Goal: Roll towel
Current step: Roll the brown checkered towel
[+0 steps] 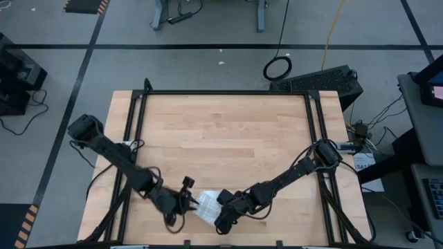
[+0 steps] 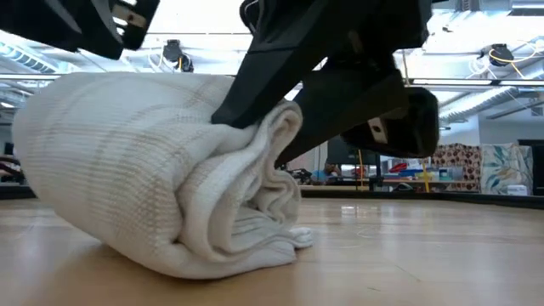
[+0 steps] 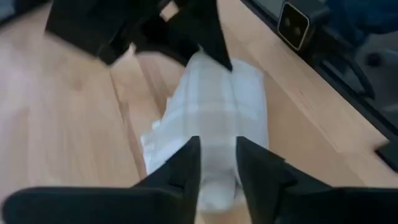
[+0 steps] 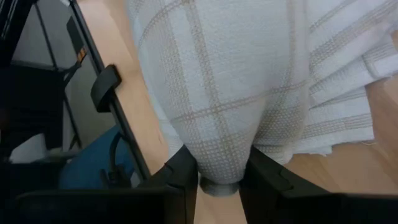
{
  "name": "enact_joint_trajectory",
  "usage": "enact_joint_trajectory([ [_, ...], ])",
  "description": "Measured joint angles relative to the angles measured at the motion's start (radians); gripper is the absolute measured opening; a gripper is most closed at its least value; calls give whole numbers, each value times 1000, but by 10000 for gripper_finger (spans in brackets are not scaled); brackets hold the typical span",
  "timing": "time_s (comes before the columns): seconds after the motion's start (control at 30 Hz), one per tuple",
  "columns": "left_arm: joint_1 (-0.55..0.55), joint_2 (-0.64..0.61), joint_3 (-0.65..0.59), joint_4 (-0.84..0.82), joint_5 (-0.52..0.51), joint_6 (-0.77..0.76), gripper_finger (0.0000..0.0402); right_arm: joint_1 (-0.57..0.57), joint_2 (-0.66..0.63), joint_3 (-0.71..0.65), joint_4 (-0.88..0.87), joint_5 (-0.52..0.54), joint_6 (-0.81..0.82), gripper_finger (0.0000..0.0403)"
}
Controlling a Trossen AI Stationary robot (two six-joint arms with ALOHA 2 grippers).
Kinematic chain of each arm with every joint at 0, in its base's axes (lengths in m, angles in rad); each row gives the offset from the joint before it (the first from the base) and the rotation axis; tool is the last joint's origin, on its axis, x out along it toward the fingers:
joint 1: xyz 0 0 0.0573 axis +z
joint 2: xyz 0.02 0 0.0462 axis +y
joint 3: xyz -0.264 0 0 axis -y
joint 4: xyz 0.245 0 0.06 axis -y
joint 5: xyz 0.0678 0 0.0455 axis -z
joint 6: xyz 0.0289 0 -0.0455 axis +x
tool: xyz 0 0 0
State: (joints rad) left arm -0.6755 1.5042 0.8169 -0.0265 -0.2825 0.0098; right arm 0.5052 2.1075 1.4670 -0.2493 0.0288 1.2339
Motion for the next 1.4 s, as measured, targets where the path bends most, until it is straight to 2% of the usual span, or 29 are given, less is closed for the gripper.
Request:
enact_joint_trajectory([
  [0.1,-40,54,0,50,-89,25,144,-21,0,0,6,-52,-30,86],
  [0.2,-61,94,0,78,-134,32,189,-40,0,-1,24,-112,-57,86],
  [0.37,-86,106,0,82,-163,25,258,-70,0,-2,48,-213,-98,86],
  [0.47,-99,106,0,80,-168,18,281,-89,0,-2,46,-264,-116,86],
  [0.83,-152,115,1,125,-168,-42,287,-118,0,-2,44,-323,-156,86],
  [1.07,-124,184,-4,160,-187,-53,315,-118,0,-2,38,-342,-142,86],
  [1.4,-77,210,-3,158,-185,-53,315,-118,0,-2,36,-369,-136,86],
])
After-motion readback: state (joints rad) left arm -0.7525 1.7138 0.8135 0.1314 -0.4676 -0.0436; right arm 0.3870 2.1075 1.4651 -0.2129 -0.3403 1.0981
